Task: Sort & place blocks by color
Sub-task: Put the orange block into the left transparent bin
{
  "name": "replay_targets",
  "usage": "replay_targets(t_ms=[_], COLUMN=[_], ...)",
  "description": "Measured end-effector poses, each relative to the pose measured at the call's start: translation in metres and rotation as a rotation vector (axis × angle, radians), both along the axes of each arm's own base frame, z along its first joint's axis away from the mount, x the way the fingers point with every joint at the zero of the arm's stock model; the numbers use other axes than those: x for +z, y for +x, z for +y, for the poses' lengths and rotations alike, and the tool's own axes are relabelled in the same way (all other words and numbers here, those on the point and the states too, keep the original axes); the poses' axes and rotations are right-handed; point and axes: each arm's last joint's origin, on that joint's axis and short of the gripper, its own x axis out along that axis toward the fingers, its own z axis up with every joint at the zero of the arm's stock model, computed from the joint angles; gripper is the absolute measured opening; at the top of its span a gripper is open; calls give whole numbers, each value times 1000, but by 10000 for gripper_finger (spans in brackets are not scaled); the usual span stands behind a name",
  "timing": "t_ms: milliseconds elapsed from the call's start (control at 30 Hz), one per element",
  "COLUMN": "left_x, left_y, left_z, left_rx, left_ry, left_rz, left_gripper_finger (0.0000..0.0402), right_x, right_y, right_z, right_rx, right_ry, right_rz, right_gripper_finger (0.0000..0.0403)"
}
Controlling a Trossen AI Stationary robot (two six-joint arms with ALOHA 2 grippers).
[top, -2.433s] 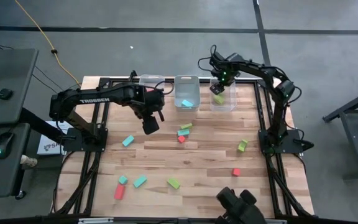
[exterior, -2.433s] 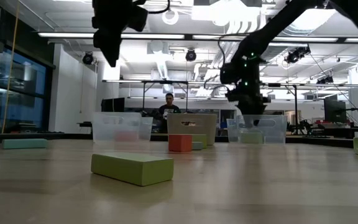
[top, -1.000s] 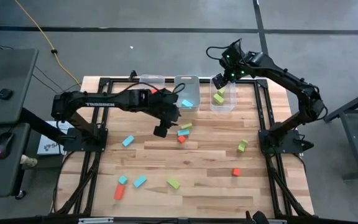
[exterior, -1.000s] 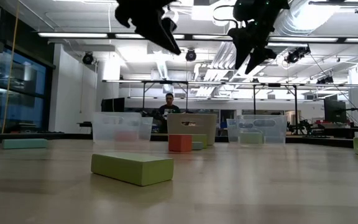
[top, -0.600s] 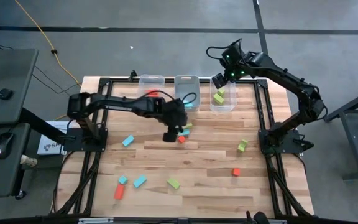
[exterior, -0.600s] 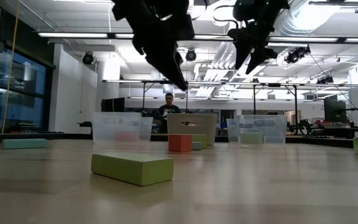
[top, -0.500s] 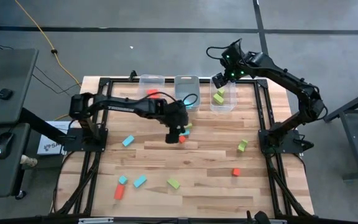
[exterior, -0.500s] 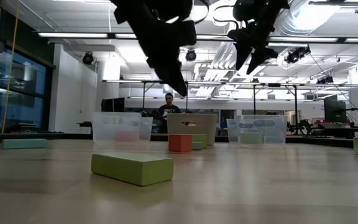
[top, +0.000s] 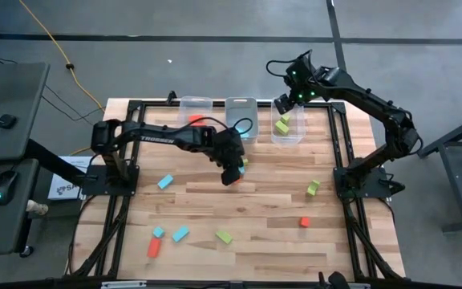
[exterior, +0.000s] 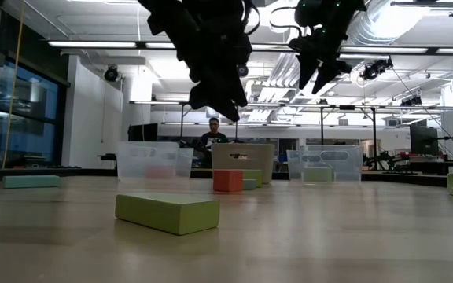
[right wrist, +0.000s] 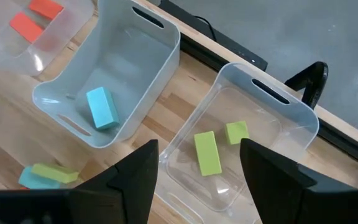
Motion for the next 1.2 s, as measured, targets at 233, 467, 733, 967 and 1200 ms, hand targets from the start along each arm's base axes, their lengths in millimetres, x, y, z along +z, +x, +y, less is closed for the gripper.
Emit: replay_targets(t_ms=[233, 467, 733, 967, 1200], left_x=[-2, -6, -21, -22, -23], left_y=[-3, 0, 4, 4, 6], left_z=[12, 6, -2, -11, -22], left_rx=[173, 318, 341, 373, 376], left_ry=[-92, -150, -158, -75, -44], left_rz=[17, 43, 112, 131, 136], left_gripper_finger=[206, 197, 193, 193, 193], right_x=[0, 0, 0, 0, 0], right_y=[0, 0, 0, 0, 0], right_z=[0, 0, 0, 0, 0], right_rx=[36, 45, 51, 44, 13], right_ry=[-12, -15, -16, -13, 0], right_rz=[18, 20, 21, 18, 5], right_gripper_finger=[216, 216, 216, 216, 216])
